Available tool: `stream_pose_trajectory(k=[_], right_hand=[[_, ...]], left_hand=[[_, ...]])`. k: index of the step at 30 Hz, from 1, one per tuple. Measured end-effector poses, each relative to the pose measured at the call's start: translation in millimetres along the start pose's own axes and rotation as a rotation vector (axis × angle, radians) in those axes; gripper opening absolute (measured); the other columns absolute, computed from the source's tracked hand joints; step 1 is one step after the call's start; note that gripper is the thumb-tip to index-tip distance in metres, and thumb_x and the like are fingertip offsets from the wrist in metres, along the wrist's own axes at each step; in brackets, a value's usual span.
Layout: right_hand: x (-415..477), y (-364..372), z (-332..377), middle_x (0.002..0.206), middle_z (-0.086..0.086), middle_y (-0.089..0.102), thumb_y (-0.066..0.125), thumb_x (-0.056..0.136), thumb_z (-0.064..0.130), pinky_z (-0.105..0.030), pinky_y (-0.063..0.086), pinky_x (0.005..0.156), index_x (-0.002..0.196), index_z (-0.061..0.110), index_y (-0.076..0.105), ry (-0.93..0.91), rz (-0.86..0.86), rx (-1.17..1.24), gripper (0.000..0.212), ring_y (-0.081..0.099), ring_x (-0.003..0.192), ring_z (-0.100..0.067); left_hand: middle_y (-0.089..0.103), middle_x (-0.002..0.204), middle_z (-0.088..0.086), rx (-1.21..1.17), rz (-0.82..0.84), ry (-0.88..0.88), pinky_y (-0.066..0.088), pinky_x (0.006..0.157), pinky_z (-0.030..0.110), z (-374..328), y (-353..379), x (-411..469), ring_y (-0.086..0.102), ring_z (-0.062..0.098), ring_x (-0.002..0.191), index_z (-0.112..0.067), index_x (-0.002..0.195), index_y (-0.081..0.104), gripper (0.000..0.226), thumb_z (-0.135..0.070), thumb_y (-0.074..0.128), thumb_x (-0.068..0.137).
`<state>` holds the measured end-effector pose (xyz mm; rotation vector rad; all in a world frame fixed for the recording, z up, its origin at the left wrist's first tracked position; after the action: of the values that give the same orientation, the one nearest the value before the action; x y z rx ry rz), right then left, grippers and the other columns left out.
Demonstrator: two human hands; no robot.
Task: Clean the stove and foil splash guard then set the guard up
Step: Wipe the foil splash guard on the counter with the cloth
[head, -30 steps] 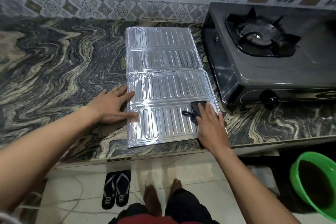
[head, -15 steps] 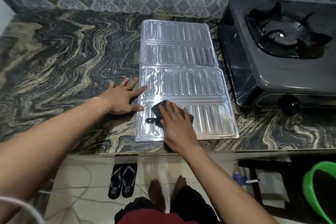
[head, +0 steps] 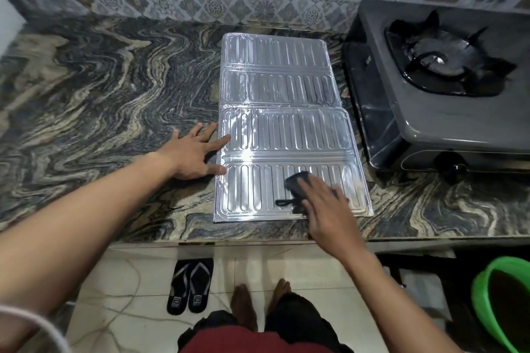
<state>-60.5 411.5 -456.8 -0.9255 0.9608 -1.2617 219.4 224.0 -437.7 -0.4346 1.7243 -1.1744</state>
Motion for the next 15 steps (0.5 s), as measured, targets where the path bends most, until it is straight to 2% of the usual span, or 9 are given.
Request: stream_pose_trajectory(k=[5,7,11,13,15], right_hand=[[8,-15,-33,0.162,-0.004,0.026,0.035,0.106,0.024,-0.041,0.003,0.124,0.155,0.015,0.026,0.287,-0.094,0.064,0.052,0.014,0.151,-0.015],[9,-15,-24,0.161,-0.007,0.028,0.038,0.105,0.021,-0.039,0.000,0.124,0.153,0.011,0.029,0.305,-0.106,0.097,0.050,0.014,0.152,-0.016],[6,-15,-12,0.159,-0.006,0.033,0.044,0.103,0.020,-0.034,0.004,0.124,0.148,0.015,0.040,0.281,-0.084,0.199,0.045,0.022,0.150,-0.019],[6,-20,-10,0.153,-0.005,0.044,0.048,0.102,0.022,-0.037,0.015,0.122,0.144,0.019,0.043,0.276,-0.071,0.277,0.043,0.032,0.145,-0.023],[6,-23,-9,0.140,-0.005,0.055,0.054,0.099,0.024,-0.039,0.035,0.112,0.139,0.022,0.045,0.279,-0.074,0.346,0.041,0.045,0.132,-0.028]], left_hand=[[-0.020,0.165,-0.004,-0.005,-0.008,-0.022,0.001,0.117,0.066,-2,2,-1,-0.015,0.026,0.153,-0.050,0.153,-0.008,0.088,-0.079,0.040,0.085],[-0.017,0.166,-0.003,-0.010,-0.017,-0.038,0.003,0.118,0.067,-5,1,-2,-0.012,0.028,0.153,-0.049,0.154,-0.005,0.089,-0.076,0.045,0.086],[-0.009,0.168,0.005,0.003,-0.030,-0.123,0.005,0.117,0.067,-19,-10,-4,-0.007,0.033,0.154,-0.044,0.157,0.006,0.091,-0.065,0.058,0.085],[-0.009,0.168,0.009,0.015,-0.059,-0.152,0.004,0.117,0.068,-36,-18,-7,-0.007,0.036,0.153,-0.040,0.158,0.011,0.082,-0.051,0.056,0.090],[-0.005,0.168,0.010,0.021,-0.122,-0.118,0.003,0.118,0.068,-61,-21,-9,-0.005,0.037,0.153,-0.036,0.157,0.017,0.072,-0.041,0.050,0.093]])
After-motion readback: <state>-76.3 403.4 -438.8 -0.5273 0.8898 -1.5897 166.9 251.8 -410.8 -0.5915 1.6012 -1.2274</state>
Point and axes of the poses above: each hand's wrist, its own x-axis towards the middle knuckle, its own y-axis out of the palm, z = x × y, the point moved 3 cm from there along x, towards the middle knuckle
